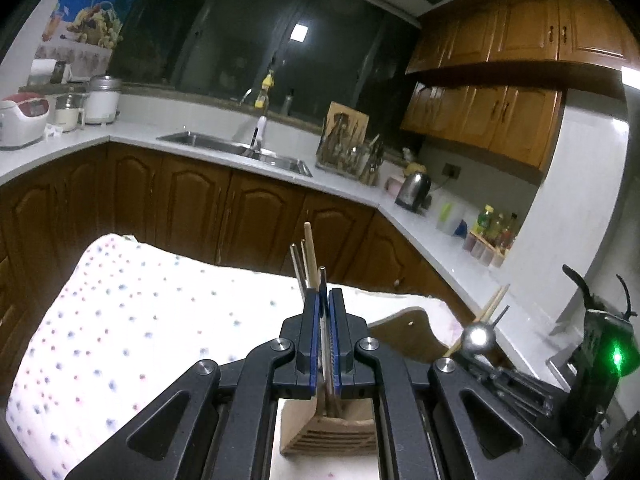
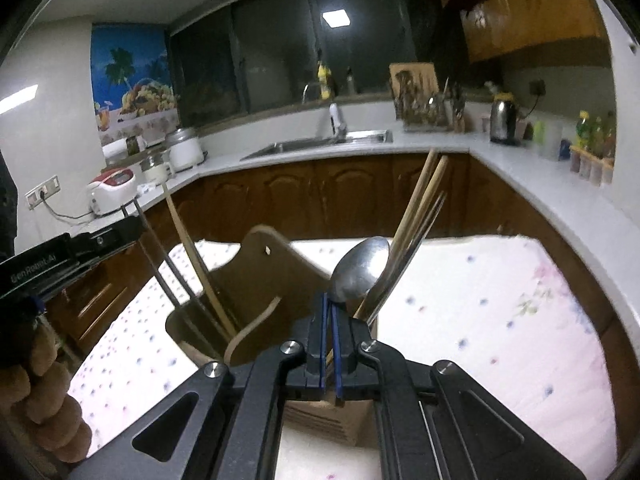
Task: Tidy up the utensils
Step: 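Open both tools to drop the chopstick and spoon into the holder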
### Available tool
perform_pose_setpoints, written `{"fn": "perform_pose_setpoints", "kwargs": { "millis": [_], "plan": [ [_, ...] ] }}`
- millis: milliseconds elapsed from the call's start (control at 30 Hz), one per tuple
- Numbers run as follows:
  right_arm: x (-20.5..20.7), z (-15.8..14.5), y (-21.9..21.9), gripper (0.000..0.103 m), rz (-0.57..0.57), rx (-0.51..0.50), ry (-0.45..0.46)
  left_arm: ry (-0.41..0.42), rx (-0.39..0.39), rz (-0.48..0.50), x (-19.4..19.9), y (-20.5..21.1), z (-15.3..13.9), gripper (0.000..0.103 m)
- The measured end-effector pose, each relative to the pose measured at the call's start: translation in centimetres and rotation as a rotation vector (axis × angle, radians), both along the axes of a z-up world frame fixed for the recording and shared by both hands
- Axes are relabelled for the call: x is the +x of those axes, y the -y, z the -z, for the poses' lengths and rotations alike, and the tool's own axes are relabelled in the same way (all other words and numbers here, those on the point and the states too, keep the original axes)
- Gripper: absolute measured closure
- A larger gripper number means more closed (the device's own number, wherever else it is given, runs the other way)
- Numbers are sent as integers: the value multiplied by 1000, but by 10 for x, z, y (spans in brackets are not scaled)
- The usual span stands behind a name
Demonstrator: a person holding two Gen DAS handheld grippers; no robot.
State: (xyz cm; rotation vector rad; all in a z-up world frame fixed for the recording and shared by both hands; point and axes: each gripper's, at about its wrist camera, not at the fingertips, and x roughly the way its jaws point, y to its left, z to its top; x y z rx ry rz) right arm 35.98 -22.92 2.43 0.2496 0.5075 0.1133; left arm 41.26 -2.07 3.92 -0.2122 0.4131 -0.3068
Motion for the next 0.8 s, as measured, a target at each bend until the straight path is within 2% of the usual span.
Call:
{"fn": "perform_pose_setpoints", "kwargs": {
  "millis": [300, 400, 500, 567, 600, 667, 800],
  "plan": [
    [5, 2, 9, 100, -9, 61, -49, -28, 18, -2, 2, -2, -4, 99],
    [5, 3, 13, 96, -12, 90, -53, -45, 22, -5, 1, -2, -4, 99],
    [1, 0, 16, 94, -8, 100, -41, -54, 22, -5, 2, -3, -6, 94],
    [-1, -2, 16, 92, -4, 100, -34, -55, 26, -11, 2, -2, -7, 86],
    [-3, -3, 16, 91, -1, 98, -35, -55, 24, -18, 1, -3, -8, 78],
    [-5, -3, 17, 81, -4, 104, -34, -54, 21, -25, 0, -3, -9, 75],
    [-11, -6, 18, 69, 7, 101, -25, -55, 21, -29, -5, -4, -11, 66]
  ]
}}
